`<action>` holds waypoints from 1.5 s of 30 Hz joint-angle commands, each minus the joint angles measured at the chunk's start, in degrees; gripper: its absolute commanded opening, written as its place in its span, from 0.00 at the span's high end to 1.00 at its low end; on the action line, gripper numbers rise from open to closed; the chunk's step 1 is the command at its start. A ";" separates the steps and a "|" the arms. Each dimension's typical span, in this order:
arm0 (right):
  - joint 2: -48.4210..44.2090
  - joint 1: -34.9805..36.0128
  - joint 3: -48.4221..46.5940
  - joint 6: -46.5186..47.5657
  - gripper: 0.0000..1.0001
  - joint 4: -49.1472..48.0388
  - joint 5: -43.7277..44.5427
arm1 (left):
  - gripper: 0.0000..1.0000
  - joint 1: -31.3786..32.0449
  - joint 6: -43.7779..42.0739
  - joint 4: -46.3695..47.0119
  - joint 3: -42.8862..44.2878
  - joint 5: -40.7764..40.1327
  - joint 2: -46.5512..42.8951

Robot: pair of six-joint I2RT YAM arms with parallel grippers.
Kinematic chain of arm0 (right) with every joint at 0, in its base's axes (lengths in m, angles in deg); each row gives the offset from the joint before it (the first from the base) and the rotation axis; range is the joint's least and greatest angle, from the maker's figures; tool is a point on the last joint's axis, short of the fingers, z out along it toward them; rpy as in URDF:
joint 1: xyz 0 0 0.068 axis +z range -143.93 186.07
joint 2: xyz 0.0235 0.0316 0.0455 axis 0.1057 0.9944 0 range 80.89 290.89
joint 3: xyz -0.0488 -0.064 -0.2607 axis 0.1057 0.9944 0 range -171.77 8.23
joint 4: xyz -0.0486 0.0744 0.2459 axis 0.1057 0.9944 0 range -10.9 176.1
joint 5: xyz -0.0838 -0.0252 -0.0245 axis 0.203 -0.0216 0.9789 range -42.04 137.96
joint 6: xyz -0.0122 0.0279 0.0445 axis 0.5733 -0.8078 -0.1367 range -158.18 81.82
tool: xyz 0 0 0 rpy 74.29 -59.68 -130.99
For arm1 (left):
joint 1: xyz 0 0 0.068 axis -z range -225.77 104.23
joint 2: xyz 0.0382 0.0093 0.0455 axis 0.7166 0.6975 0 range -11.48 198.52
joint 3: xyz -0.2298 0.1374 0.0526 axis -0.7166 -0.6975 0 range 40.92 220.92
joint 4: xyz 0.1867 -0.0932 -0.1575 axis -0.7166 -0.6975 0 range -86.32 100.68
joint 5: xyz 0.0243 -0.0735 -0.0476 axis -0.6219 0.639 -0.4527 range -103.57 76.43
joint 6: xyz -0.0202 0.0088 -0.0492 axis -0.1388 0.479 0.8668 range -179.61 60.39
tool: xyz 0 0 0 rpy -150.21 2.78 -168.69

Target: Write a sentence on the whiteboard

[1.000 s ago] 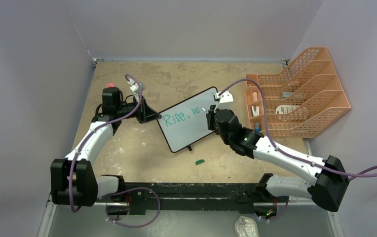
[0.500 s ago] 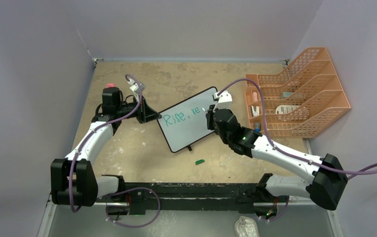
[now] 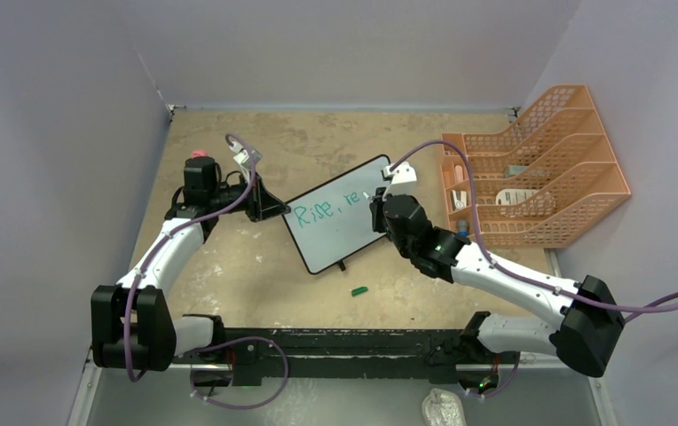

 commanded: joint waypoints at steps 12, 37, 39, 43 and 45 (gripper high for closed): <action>0.60 -0.24 -3.40 2.20 1.00 -4.39 -1.45 | 1.00 0.01 -2.74 -0.24 1.65 -1.53 0.39; -1.85 -0.23 -0.48 0.40 1.00 1.79 -4.29 | 1.00 0.01 -2.69 -0.35 1.67 -1.77 0.38; -1.91 -0.25 -0.32 0.17 1.00 2.34 -3.68 | 1.00 0.05 -2.69 -0.37 1.65 -1.78 0.38; -1.89 -0.23 0.11 -0.35 1.00 2.85 -1.93 | 1.00 0.01 -2.69 -0.37 1.63 -1.78 0.37; -1.61 -0.24 0.15 -0.64 1.00 2.96 -1.27 | 1.00 0.01 -2.69 -0.37 1.65 -1.73 0.46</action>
